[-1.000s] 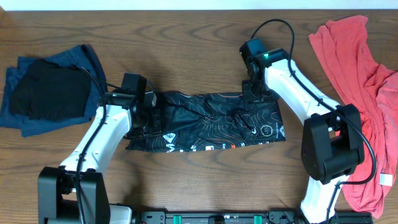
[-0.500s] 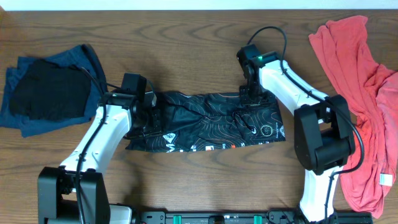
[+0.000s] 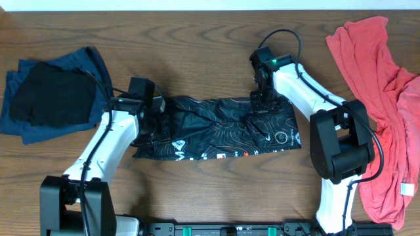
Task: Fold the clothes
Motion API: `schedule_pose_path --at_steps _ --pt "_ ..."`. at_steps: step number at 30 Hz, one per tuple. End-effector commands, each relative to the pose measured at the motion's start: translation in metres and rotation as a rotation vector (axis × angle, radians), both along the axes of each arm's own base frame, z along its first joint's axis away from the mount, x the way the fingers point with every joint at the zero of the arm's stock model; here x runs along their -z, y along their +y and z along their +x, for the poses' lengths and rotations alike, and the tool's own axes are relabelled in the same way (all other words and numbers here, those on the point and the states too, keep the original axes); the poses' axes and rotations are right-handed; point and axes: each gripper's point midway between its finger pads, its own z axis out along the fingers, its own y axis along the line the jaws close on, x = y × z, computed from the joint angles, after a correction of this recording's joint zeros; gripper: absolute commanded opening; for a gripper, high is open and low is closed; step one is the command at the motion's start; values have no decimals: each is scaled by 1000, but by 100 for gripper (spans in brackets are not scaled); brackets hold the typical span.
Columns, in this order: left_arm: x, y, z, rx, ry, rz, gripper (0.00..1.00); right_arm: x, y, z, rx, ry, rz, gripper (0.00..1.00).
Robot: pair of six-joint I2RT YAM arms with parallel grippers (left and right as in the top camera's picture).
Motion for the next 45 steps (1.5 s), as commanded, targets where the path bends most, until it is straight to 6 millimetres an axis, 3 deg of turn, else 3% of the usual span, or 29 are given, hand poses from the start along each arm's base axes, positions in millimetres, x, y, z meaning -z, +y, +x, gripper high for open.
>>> schedule_pose_path --at_steps 1,11,13,15,17,20,23,28,30,32,36,45 --pt "-3 -1 -1 5 -11 -10 40 4 17 -4 -102 23 77 1" --pt "-3 -1 -1 5 -11 -10 40 -16 90 14 -260 -74 414 1" --pt "-3 -1 -1 5 -11 -10 40 -23 106 17 -293 -99 495 6" --pt "-3 -1 -1 5 -11 -10 40 -29 117 21 -309 -121 556 17" --pt "-3 -1 -1 5 -11 -10 40 -32 122 23 -317 -135 581 19" --pt "-3 -1 -1 5 -11 -10 40 -31 119 23 -312 -133 570 19" --pt "-3 -1 -1 5 -11 -10 40 -37 100 25 -282 -142 491 23" --pt "-3 -1 -1 5 -12 -10 40 -78 57 30 -210 -237 313 24" --pt "-3 -1 -1 5 -14 -10 40 -101 29 31 -133 -302 187 24" --pt "-3 -1 0 5 -15 -10 40 -107 22 29 -119 -312 155 22" --pt "-3 -1 0 5 -16 -10 40 -91 18 24 -115 -270 127 20" --pt "-3 -1 0 5 -15 -10 40 -21 25 17 -110 -140 83 19"
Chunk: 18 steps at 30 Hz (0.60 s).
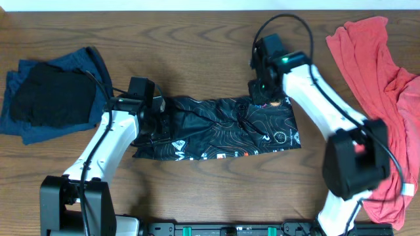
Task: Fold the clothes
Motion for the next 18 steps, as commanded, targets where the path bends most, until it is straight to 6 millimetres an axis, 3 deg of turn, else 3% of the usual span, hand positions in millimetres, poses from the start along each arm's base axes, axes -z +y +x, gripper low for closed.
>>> schedule_pose_path --at_steps 1,4,10,15,18 --pt "-3 -1 -1 5 -11 -9 40 30 8 -3 -3 38 -31 19" --pt "-3 -1 -2 5 -11 -9 40 39 31 -1 -41 27 19 19" --pt "-3 -1 -1 5 -11 -9 40 35 69 0 -112 -22 93 20" --pt "-3 -1 -2 5 -8 -9 40 35 80 -11 -178 -13 83 19" --pt "-3 -1 -2 5 -7 -9 40 32 71 -20 -177 26 49 20"
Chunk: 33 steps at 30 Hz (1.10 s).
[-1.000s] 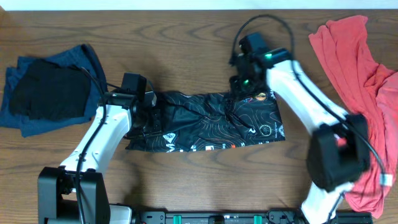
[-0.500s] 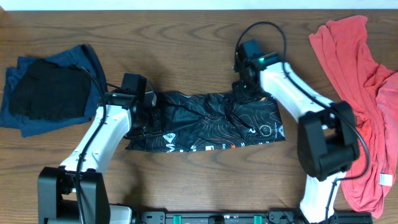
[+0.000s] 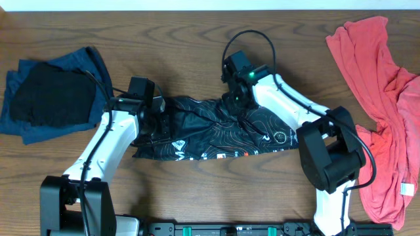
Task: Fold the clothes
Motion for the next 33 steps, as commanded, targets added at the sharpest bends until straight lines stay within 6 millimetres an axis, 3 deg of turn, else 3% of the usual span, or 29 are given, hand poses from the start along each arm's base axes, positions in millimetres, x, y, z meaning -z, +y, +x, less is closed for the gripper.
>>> schedule_pose_path --at_steps 1,8,11,15,21,27,33 --pt "-3 -1 -2 5 -8 -9 40 -10 -9 -8 -5 27 -36 20" --pt "-3 -1 -2 5 -9 -9 40 -68 -66 -12 150 -48 -178 22" --pt "-3 -1 -2 5 -9 -9 40 -78 -84 -22 175 -29 -221 23" --pt "-3 -1 -2 5 -8 -9 40 -66 -100 -41 185 62 -275 22" --pt "-3 -1 -2 5 -8 -9 40 -32 -105 -60 198 118 -296 22" --pt "-3 -1 -2 5 -8 -9 40 -2 -89 -73 164 128 -235 23" --pt "-3 -1 -2 5 -8 -9 40 11 -58 -87 49 150 -120 23"
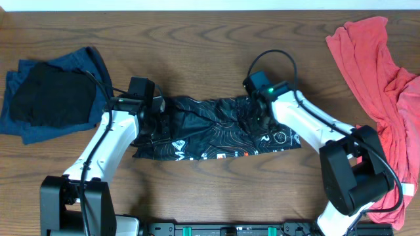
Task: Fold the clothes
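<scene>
A black garment with white line print (216,134) lies spread lengthwise across the middle of the table. My left gripper (156,126) is down on its left end, and my right gripper (257,120) is down on its right-centre part, near a bunched ridge of cloth. From overhead both wrists hide their own fingers, so whether either one grips the cloth does not show.
At the far left a folded black piece lies on top of dark blue clothes (49,98). A crumpled coral-red garment (387,98) runs down the right edge of the table. The table's front edge is just below the arms' bases.
My right gripper has moved from the garment's upper middle edge to the right and down, onto its right-centre part. The left arm has not moved. The garment's outline looks much the same.
My right gripper first stood on the garment's upper right part, then at its top edge, then further left at the upper middle, and now is back on the right-centre part. All the while my left gripper stayed on the left end, and the garment stayed spread out.
</scene>
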Motion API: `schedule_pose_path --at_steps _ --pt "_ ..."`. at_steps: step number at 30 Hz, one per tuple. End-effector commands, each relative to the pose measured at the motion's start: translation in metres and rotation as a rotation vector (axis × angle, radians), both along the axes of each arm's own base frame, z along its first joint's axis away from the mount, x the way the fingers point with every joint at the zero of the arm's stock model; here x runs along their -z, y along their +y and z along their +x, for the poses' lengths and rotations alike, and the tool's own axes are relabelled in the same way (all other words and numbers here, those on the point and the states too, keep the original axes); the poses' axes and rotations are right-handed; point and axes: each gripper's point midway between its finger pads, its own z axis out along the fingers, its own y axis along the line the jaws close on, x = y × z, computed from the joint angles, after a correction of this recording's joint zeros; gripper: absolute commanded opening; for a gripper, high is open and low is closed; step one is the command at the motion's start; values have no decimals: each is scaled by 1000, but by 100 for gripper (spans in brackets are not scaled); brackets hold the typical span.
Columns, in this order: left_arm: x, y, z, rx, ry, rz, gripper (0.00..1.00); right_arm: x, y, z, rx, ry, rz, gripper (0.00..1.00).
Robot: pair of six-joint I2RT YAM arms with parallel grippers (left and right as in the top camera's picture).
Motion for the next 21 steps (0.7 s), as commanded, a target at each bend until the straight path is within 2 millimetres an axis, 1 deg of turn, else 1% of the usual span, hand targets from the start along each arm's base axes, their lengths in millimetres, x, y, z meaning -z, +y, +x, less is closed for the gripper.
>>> schedule_pose_path --at_steps 1,3,6,9,14,19,20,21 --pt "-3 -1 -2 5 -9 -9 40 7 23 -17 -89 56 81 23" --pt "-3 -1 -2 5 -10 -9 40 7 31 -22 -125 64 97 24" --pt "-3 -1 -2 5 -9 -9 40 5 49 -32 -194 90 165 24" --pt "-3 -1 -2 5 -10 -9 40 3 62 -37 -219 99 207 25" --pt "-3 -1 -2 5 -9 -9 40 3 71 -36 -242 77 218 26" --pt "-3 0 -5 5 2 -7 40 2 71 -37 -243 75 215 25" --pt "-2 0 -6 5 7 -5 49 0 71 -36 -240 70 217 26" --pt "-2 3 -7 2 12 8 52 -4 72 -35 -241 62 221 26"
